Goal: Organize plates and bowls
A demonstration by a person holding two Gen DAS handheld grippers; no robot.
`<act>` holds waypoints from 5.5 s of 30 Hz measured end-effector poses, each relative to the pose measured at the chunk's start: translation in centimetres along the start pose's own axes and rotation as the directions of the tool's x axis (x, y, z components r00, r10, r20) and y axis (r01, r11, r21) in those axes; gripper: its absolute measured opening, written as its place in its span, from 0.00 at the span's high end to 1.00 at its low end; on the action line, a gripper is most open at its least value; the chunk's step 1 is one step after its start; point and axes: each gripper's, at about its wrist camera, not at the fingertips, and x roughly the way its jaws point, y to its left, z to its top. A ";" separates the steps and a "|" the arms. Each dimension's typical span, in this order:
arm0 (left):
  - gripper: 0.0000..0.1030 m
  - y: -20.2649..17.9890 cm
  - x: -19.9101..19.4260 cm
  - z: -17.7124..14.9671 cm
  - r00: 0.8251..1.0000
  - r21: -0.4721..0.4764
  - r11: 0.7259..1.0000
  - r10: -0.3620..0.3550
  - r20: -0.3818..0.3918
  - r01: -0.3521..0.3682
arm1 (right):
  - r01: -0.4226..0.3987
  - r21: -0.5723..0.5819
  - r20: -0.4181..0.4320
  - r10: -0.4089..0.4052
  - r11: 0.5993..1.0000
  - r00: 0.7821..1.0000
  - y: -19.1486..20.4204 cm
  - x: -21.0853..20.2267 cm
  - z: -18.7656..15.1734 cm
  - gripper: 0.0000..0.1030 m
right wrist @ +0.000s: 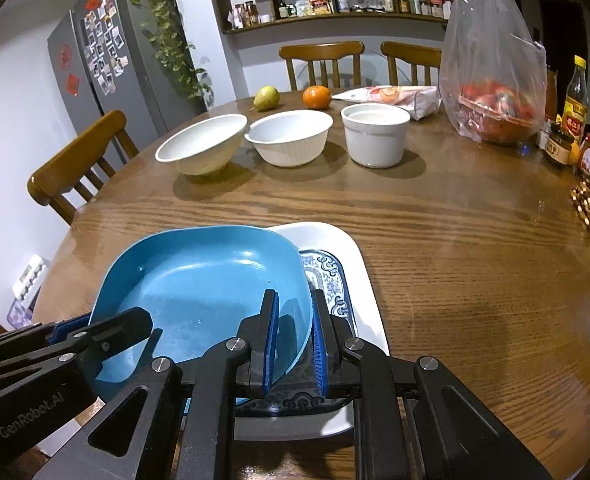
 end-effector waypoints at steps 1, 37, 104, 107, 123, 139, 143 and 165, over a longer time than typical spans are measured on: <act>0.79 -0.1 0.1 0.0 1.000 0.001 1.000 0.002 -0.002 -0.002 | 0.001 0.000 -0.001 -0.001 1.000 1.000 0.0 0.1 0.0 0.83; 0.76 -1.1 1.7 -0.3 0.999 0.026 1.000 0.003 -0.050 -0.002 | 0.050 0.005 -0.042 -0.049 0.999 0.998 -0.7 1.2 -0.5 0.83; 0.50 11.9 6.1 20.2 0.998 -0.355 0.932 0.068 -0.018 -0.070 | -0.240 -0.040 -0.163 0.231 0.970 0.959 6.8 16.5 25.2 0.41; 0.51 12.3 8.3 20.0 0.996 -0.355 0.931 0.061 -0.067 -0.081 | -0.203 -0.036 -0.205 0.191 0.979 0.960 6.8 20.1 24.9 0.46; 0.90 12.1 9.8 19.5 0.993 -0.330 0.940 0.058 -0.105 -0.090 | -0.203 -0.067 -0.239 0.182 0.977 0.954 6.4 23.2 22.7 0.83; 0.89 11.1 5.7 14.1 0.995 -0.293 0.954 0.032 -0.099 -0.059 | -0.217 -0.096 -0.203 0.194 0.972 0.960 6.2 15.6 18.9 0.83; 0.89 11.0 5.4 13.2 0.994 -0.289 0.955 0.034 -0.108 -0.064 | -0.205 -0.100 -0.223 0.179 0.974 0.958 6.1 15.5 17.6 0.83; 0.85 10.2 6.4 12.0 0.987 -0.267 0.962 0.019 -0.158 -0.062 | -0.191 -0.061 -0.277 0.168 0.980 0.946 4.7 15.8 15.9 0.83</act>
